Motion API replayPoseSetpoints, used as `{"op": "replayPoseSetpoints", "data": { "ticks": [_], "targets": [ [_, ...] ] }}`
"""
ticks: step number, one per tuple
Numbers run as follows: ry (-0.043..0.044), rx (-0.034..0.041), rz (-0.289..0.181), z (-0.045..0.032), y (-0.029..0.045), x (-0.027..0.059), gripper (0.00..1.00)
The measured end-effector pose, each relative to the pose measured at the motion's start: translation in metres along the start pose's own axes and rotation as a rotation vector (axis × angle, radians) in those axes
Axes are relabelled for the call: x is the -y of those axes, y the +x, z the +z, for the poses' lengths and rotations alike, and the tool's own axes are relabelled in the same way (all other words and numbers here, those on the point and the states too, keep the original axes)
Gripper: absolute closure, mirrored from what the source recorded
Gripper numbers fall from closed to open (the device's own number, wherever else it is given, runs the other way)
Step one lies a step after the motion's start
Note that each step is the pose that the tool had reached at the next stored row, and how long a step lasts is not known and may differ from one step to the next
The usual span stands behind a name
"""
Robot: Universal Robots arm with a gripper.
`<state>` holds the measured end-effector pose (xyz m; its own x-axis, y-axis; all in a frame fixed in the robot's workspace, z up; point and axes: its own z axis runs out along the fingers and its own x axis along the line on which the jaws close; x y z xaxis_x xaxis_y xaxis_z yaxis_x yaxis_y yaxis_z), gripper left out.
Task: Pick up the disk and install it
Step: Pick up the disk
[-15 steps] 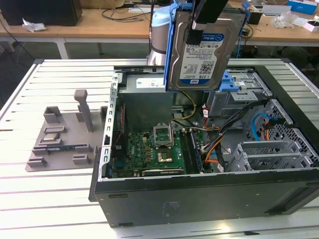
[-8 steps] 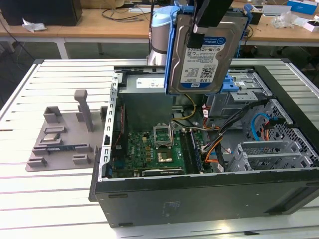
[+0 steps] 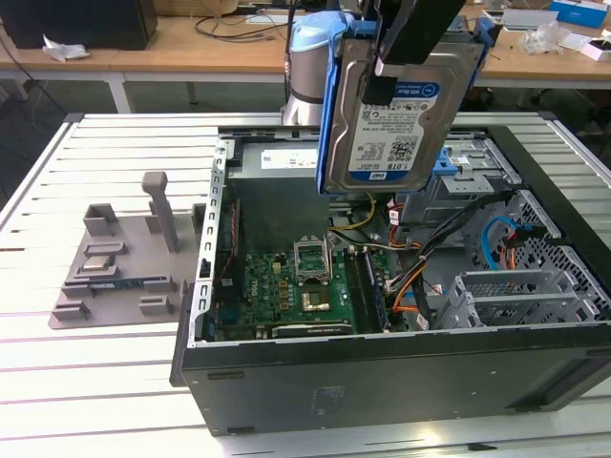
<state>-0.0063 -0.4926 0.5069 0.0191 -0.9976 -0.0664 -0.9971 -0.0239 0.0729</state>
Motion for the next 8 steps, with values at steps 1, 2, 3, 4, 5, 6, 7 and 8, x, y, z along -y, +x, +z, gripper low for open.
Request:
{"op": "replayPoseSetpoints", "data": {
  "ticks": [1, 2, 3, 4, 5, 6, 7, 8],
  "targets": [
    [0.0000, 0.0000, 0.000, 0.0000, 0.0029, -0.0001, 0.63],
    [0.0000, 0.0000, 0.000, -0.0001, 0.0047, -0.0001, 0.63],
    [0.0000, 0.0000, 0.000, -0.0001, 0.0066, -0.0001, 0.63],
    [0.0000, -0.0001, 0.000, -0.0002, 0.0090, -0.0002, 0.63],
    [0.0000, 0.0000, 0.000, -0.0003, 0.0108, -0.0002, 0.63],
    [0.0000, -0.0001, 0.000, -0.0004, 0.0139, -0.0003, 0.63],
    [0.0000, -0.0001, 0.000, -0.0005, 0.0172, -0.0004, 0.63],
    [0.0000, -0.0005, 0.000, -0.0006, 0.0194, -0.0004, 0.63]
  ]
}}
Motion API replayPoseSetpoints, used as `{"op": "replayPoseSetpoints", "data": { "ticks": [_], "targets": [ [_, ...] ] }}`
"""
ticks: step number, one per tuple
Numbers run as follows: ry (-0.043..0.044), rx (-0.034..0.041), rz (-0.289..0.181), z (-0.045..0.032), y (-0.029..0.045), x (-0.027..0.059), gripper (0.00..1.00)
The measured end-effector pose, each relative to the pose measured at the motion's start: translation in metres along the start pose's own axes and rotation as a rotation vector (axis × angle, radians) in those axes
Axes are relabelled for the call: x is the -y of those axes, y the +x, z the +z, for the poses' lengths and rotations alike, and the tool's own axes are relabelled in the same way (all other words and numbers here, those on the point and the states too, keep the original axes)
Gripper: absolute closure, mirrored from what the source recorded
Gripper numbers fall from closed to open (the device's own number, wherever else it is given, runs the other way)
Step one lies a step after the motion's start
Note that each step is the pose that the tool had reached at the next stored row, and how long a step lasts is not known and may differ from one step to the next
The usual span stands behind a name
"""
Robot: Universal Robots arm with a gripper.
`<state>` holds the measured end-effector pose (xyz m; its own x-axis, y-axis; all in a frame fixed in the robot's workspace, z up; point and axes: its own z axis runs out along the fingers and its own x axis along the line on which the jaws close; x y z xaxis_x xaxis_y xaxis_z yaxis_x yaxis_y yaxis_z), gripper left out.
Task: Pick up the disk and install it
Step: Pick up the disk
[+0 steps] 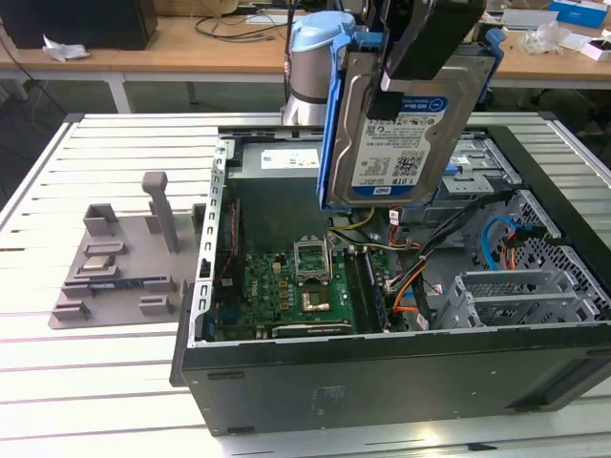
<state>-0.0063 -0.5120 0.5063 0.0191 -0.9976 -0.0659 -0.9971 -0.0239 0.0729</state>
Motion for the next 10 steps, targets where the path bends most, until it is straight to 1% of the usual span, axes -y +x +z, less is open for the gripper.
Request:
{"op": "replayPoseSetpoints", "data": {
  "ticks": [7, 8, 10],
  "targets": [
    [-0.0001, -0.0013, 0.000, -0.0006, 0.0156, -0.0002, 0.63],
    [-0.0001, -0.0013, 0.000, -0.0006, 0.0198, 0.0000, 0.63],
    [-0.0001, -0.0013, 0.000, -0.0008, 0.0250, 0.0023, 0.63]
  ]
}}
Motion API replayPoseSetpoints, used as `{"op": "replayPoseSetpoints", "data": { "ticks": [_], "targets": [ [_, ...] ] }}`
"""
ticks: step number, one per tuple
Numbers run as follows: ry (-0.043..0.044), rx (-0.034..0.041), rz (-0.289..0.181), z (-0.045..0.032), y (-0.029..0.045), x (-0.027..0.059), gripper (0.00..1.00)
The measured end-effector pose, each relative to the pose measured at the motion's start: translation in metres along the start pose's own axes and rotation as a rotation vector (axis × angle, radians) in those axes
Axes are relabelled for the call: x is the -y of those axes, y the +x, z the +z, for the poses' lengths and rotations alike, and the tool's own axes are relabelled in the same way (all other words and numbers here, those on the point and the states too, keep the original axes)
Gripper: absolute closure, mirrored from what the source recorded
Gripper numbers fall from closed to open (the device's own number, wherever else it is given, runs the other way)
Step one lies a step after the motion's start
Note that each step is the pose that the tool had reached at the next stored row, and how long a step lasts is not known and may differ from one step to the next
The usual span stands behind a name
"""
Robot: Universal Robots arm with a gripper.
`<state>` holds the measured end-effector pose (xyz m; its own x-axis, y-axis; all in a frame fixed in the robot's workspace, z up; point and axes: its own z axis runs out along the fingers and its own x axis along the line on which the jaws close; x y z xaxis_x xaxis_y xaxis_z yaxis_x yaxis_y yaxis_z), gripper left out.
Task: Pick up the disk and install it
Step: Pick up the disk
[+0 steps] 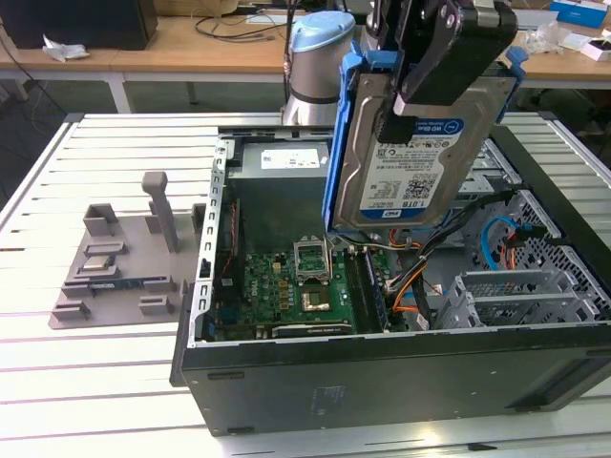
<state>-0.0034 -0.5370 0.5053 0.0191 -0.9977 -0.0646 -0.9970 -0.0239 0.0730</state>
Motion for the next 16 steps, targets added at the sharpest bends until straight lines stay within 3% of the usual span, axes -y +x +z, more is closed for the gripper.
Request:
{"op": "replayPoseSetpoints", "data": {
  "ticks": [3, 10, 16],
  "targets": [
    [-0.0003, 0.0001, 0.000, -0.0003, 0.0023, 0.0077, 0.63],
    [-0.0006, -0.0002, 0.000, -0.0023, 0.0034, 0.0397, 0.63],
    [-0.0006, -0.0003, 0.000, -0.0035, 0.0040, 0.0610, 0.63]
  ]
}}
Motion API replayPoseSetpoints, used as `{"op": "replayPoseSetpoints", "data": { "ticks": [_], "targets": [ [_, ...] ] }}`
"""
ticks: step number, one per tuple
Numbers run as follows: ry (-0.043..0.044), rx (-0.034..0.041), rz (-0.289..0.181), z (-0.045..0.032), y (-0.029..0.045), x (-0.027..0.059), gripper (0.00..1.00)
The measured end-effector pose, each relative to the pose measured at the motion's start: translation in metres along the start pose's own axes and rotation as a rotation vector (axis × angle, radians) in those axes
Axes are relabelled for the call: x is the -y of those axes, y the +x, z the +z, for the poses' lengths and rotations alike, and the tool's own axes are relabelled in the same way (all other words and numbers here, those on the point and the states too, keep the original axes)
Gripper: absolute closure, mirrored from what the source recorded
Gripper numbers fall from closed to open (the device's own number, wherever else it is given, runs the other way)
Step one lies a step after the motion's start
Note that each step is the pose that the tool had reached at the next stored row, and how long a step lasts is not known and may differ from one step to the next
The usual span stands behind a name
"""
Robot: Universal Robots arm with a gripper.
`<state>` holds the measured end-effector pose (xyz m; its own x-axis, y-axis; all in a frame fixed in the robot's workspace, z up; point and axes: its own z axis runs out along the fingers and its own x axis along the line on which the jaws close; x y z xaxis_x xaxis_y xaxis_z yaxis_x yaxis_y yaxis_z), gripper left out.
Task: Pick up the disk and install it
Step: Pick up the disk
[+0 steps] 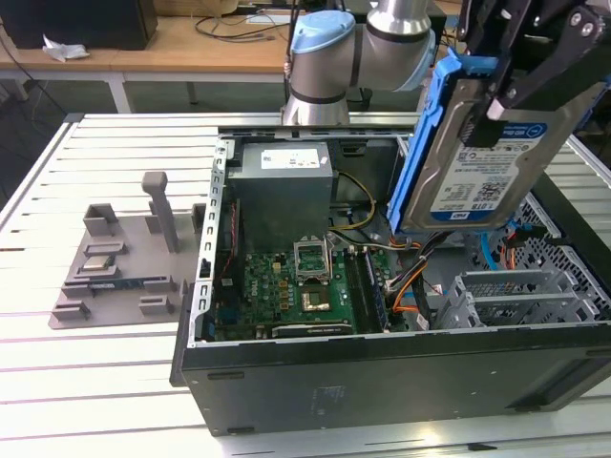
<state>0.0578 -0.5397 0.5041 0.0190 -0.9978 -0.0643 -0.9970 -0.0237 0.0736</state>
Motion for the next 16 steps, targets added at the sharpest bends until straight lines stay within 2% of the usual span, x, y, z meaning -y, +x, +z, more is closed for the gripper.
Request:
{"op": "replayPoseSetpoints", "data": {
  "ticks": [4, 9, 12, 16],
  "targets": [
    [0.0000, -0.0001, 0.000, -0.0005, 0.0004, 0.0116, 0.63],
    [0.0000, -0.0003, 0.000, -0.0015, 0.0016, 0.0307, 0.63],
    [-0.0008, -0.0004, 0.000, -0.0020, 0.0084, 0.0431, 0.63],
    [-0.0025, -0.0007, 0.000, -0.0009, 0.0119, 0.0578, 0.63]
  ]
}}
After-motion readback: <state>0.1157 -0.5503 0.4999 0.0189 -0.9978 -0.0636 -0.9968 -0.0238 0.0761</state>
